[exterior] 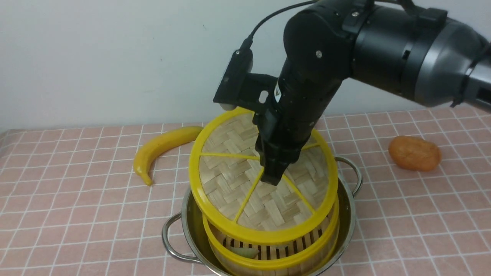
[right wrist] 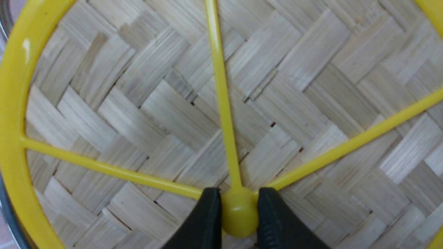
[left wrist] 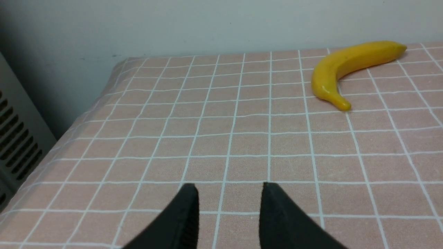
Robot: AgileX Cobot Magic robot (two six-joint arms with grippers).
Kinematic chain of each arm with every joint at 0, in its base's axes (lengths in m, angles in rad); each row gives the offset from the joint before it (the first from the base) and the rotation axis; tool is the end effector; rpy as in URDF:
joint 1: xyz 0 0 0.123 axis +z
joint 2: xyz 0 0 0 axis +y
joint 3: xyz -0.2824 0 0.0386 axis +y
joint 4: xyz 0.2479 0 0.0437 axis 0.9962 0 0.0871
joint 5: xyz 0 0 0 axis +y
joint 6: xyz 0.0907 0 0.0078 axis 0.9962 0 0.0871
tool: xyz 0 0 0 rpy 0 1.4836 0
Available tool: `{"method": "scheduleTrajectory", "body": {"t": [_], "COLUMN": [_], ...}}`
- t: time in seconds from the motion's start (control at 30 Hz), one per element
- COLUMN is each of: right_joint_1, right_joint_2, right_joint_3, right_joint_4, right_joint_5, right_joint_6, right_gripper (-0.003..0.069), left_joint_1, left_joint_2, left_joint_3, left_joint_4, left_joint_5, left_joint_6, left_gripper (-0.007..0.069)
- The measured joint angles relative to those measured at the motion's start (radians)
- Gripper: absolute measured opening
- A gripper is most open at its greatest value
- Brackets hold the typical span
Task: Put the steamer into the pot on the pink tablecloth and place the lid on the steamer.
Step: 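Place the bamboo steamer lid onto the steamer basket in the pot with the right gripper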
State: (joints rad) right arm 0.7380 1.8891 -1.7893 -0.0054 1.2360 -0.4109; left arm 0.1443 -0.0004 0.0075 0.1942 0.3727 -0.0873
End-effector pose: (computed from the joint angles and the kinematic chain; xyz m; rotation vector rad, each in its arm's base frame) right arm 0.2998 0.2720 0.3115 -1.5345 2.3684 0.0672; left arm 0.0514 0.0140 0.1777 -0.0959 1.8601 0.2305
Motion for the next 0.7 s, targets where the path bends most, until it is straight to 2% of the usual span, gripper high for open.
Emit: {"method": "scheduleTrajectory", "body": {"t": [0.27, 0.7], "right_joint_1": [0.000, 0.000], "right_joint_2": [-0.026, 0.037], "right_joint_3": [0.068, 0.073], "right_joint_4": [-0.002, 0.005], "right_joint_5": [0.001, 0.003], "right_joint_6": [0.077, 0.015], "right_gripper": [0.0145, 0.0145], "left_joint_1": [0.000, 0.000], "left_joint_2": [0.000, 0.000], "left_joint_3": [0.000, 0.000], "left_joint_4": [0.000, 0.000], "left_joint_5": [0.000, 0.000], "left_joint_6": [0.000, 0.000], "left_gripper": [0.0243, 0.0243]}}
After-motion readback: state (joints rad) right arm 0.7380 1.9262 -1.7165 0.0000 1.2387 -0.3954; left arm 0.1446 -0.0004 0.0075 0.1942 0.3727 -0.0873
